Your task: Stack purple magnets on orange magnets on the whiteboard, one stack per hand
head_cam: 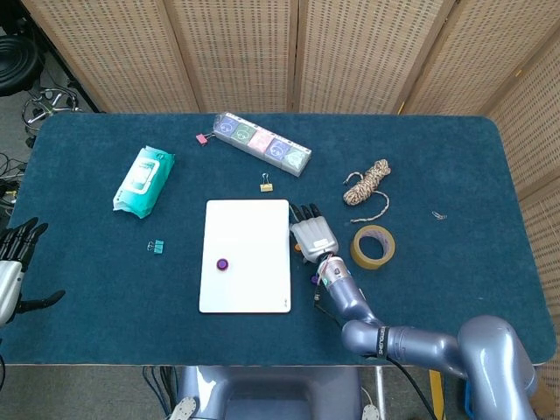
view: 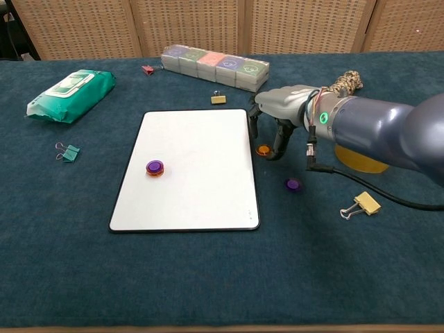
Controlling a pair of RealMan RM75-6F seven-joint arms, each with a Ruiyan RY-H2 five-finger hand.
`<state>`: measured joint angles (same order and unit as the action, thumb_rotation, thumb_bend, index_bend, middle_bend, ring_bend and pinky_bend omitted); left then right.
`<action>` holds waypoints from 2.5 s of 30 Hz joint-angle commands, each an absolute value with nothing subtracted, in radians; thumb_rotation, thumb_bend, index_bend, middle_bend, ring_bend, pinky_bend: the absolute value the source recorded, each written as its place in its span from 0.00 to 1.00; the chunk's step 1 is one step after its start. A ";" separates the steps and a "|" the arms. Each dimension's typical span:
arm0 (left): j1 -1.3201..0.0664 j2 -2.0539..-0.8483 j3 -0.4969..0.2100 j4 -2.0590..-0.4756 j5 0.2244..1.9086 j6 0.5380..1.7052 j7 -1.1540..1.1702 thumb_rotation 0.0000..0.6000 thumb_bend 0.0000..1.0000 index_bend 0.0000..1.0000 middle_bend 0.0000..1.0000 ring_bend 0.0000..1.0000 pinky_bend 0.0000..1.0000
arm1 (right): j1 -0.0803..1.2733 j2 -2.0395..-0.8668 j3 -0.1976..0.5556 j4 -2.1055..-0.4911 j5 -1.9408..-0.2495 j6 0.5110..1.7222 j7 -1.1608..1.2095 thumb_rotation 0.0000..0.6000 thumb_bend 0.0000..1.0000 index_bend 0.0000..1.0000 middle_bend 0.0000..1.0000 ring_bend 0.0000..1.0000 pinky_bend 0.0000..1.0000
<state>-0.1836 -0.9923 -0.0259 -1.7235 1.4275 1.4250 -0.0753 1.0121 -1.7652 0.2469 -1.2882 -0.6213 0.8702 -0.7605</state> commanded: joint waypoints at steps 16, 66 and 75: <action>-0.176 -0.986 -0.041 -1.722 1.429 1.409 -0.090 1.00 0.07 0.00 0.00 0.00 0.00 | 1.040 -1.784 0.235 -1.242 -0.565 0.854 -0.743 1.00 0.31 0.39 0.00 0.00 0.00; -0.166 -0.980 -0.050 -1.732 1.450 1.388 -0.099 1.00 0.07 0.00 0.00 0.00 0.00 | 1.030 -1.715 0.237 -1.422 -0.591 0.915 -0.655 1.00 0.47 0.50 0.00 0.00 0.00; -0.164 -0.976 -0.048 -1.733 1.460 1.388 -0.111 1.00 0.07 0.00 0.00 0.00 0.00 | 1.077 -1.807 0.240 -1.445 -0.623 0.944 -0.680 1.00 0.47 0.51 0.00 0.00 0.00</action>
